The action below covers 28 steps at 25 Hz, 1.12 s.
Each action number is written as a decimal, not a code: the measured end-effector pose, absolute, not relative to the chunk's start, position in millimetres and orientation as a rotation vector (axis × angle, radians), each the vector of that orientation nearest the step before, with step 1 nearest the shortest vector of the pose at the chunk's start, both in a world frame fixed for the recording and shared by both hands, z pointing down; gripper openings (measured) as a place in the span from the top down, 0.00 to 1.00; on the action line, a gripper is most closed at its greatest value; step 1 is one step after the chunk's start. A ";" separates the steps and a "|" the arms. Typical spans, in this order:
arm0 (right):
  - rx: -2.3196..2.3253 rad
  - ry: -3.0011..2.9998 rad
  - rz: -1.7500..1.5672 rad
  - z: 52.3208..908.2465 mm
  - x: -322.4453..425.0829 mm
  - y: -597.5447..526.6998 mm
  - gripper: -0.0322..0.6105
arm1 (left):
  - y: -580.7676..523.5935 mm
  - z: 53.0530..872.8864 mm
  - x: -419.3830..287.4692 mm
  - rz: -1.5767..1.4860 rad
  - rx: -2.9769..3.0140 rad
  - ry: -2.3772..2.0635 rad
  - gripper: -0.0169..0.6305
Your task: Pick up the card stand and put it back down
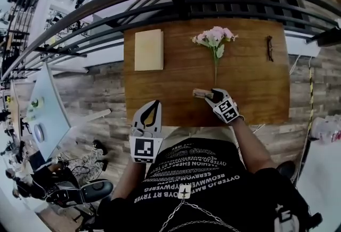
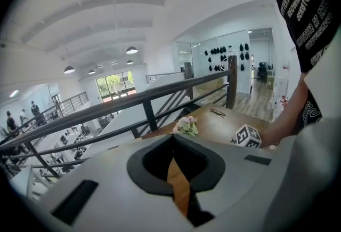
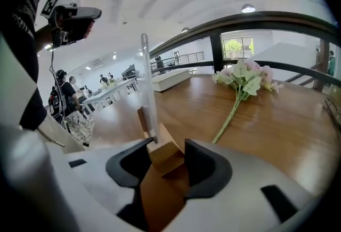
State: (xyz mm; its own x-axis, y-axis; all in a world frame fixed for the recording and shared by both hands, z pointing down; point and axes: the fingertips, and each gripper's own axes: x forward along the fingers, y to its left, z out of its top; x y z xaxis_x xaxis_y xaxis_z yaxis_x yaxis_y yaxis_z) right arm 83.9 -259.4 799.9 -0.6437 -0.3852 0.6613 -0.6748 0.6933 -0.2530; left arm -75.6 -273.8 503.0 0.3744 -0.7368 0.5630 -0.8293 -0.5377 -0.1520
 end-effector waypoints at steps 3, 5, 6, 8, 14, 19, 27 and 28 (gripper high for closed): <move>0.811 -2.285 0.685 800.7 84.0 -257.0 0.67 | -272.6 501.4 -77.2 0.868 2.483 -1.417 0.94; 0.827 -2.260 0.735 798.4 87.8 -255.2 0.67 | -272.3 498.8 -78.1 0.852 2.494 -1.417 0.94; 0.836 -2.250 0.753 795.7 90.3 -254.2 0.67 | -271.8 497.2 -79.0 0.844 2.498 -1.417 0.94; 0.855 -2.242 0.787 787.9 94.6 -251.7 0.68 | -270.5 494.2 -80.7 0.829 2.504 -1.416 0.94; 0.929 -2.268 0.924 755.8 104.1 -248.2 0.68 | -267.1 488.1 -80.6 0.787 2.542 -1.401 0.94; 0.974 -2.308 0.969 716.4 107.8 -251.2 0.68 | -265.5 481.2 -78.8 0.749 2.575 -1.381 0.94; 1.006 -2.353 0.940 653.3 111.3 -251.0 0.68 | -262.9 472.6 -69.6 0.681 2.633 -1.337 0.94; 1.013 -2.355 0.936 647.0 112.4 -251.2 0.68 | -262.9 471.5 -68.8 0.675 2.642 -1.332 0.94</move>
